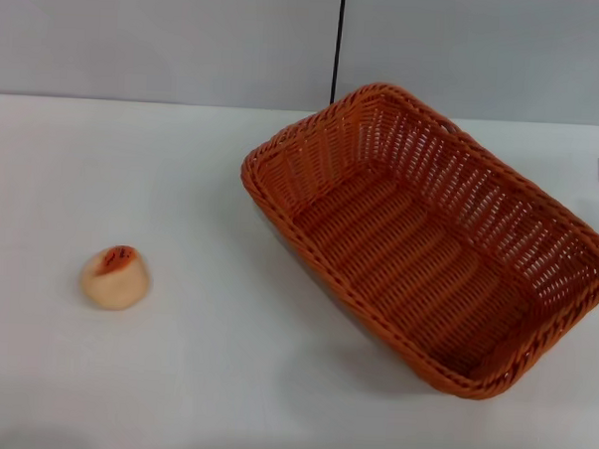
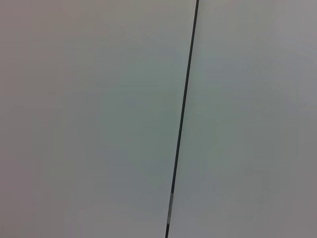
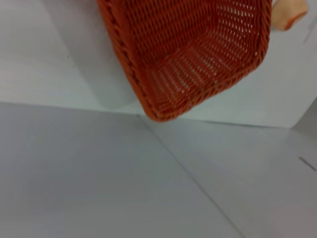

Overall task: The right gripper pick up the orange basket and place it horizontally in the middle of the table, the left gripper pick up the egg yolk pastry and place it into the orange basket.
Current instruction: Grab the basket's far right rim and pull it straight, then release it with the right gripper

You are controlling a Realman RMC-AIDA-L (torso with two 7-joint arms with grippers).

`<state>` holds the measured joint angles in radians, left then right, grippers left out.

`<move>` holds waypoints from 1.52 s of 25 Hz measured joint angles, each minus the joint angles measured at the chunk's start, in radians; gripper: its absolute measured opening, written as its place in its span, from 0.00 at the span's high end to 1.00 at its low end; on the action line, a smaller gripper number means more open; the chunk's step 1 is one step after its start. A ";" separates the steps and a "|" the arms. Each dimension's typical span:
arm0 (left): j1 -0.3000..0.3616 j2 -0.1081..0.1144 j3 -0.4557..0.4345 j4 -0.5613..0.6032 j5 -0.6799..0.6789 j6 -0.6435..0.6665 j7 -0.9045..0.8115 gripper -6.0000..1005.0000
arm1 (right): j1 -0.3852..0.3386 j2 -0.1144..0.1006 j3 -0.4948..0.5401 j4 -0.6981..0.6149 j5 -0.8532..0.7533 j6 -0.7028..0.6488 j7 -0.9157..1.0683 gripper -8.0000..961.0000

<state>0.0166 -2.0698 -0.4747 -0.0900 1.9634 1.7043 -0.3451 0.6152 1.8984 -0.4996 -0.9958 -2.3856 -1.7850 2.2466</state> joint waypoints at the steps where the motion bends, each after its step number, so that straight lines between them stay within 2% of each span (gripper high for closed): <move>1: 0.000 0.000 0.000 0.000 0.000 0.000 0.000 0.20 | 0.011 0.000 -0.024 0.051 -0.001 0.037 0.000 0.18; 9: -0.003 -0.001 0.000 -0.002 0.000 0.000 0.000 0.20 | 0.031 0.007 -0.101 0.154 -0.001 0.154 -0.006 0.18; 17: -0.004 -0.001 0.001 -0.004 0.000 -0.019 0.000 0.20 | 0.077 0.045 -0.141 0.268 0.002 0.302 -0.030 0.19; 22: -0.003 -0.001 0.001 -0.013 0.000 -0.031 0.000 0.20 | 0.100 0.057 -0.165 0.320 0.006 0.364 -0.038 0.20; 24: -0.003 -0.001 0.001 -0.013 0.000 -0.035 0.000 0.20 | 0.103 0.061 -0.165 0.324 0.006 0.372 -0.041 0.20; 27: -0.002 -0.001 0.001 -0.013 0.000 -0.043 0.000 0.20 | 0.113 0.079 -0.166 0.328 0.005 0.398 -0.049 0.20; 35: 0.001 -0.001 0.001 -0.013 -0.001 -0.046 0.000 0.20 | 0.121 0.085 -0.166 0.363 -0.001 0.426 -0.054 0.21; 37: 0.001 0.000 0.001 -0.013 -0.002 -0.046 0.000 0.20 | 0.120 0.086 -0.167 0.368 -0.002 0.434 -0.055 0.42; 38: 0.001 0.000 0.001 -0.013 -0.002 -0.046 0.000 0.20 | 0.120 0.086 -0.167 0.368 -0.002 0.434 -0.055 0.44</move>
<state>0.0181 -2.0696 -0.4740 -0.1026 1.9616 1.6581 -0.3451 0.7349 1.9843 -0.6669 -0.6276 -2.3872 -1.3514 2.1913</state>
